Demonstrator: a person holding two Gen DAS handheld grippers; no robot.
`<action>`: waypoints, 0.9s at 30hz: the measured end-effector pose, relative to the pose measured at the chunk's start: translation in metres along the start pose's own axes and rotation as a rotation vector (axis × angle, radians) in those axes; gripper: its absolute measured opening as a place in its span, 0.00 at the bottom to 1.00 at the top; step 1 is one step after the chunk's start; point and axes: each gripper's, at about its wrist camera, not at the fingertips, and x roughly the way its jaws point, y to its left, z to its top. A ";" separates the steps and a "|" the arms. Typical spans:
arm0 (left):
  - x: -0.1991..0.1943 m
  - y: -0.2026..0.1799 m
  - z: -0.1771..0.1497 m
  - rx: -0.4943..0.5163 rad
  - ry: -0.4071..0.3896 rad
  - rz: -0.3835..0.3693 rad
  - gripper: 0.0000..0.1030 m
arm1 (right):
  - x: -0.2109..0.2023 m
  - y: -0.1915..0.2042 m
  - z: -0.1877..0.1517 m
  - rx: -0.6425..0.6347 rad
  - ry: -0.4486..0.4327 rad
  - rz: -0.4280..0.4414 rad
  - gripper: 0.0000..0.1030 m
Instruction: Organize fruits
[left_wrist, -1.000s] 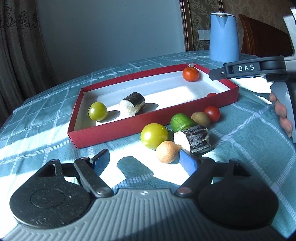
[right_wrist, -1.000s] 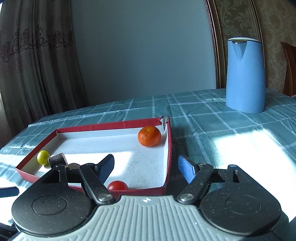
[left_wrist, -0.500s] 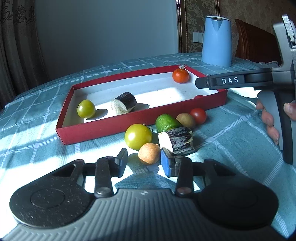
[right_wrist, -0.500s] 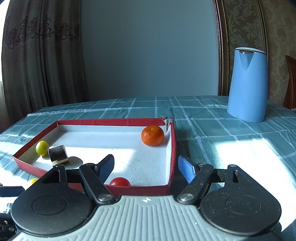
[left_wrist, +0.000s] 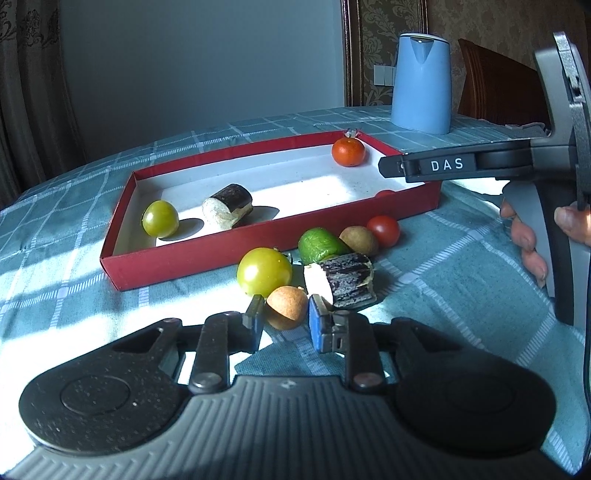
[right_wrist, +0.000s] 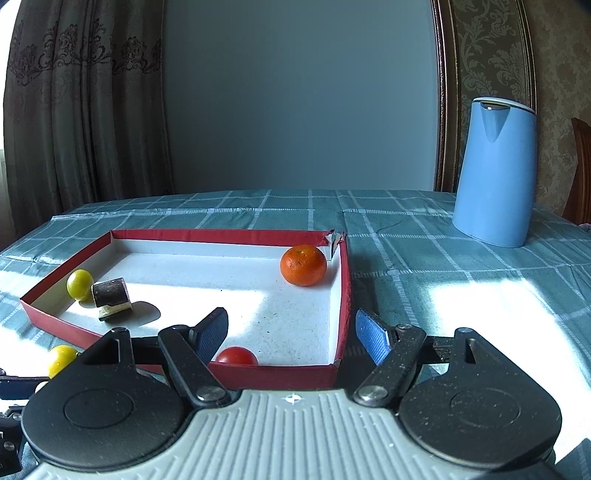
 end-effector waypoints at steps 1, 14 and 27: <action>-0.001 -0.001 -0.001 0.006 -0.005 0.008 0.22 | -0.001 0.000 0.000 -0.002 -0.002 0.001 0.74; -0.005 0.012 -0.001 -0.037 -0.018 0.077 0.22 | -0.015 -0.005 -0.015 -0.002 0.062 0.061 0.74; -0.004 0.009 -0.002 -0.023 -0.015 0.074 0.22 | -0.025 0.011 -0.019 -0.066 0.061 0.126 0.75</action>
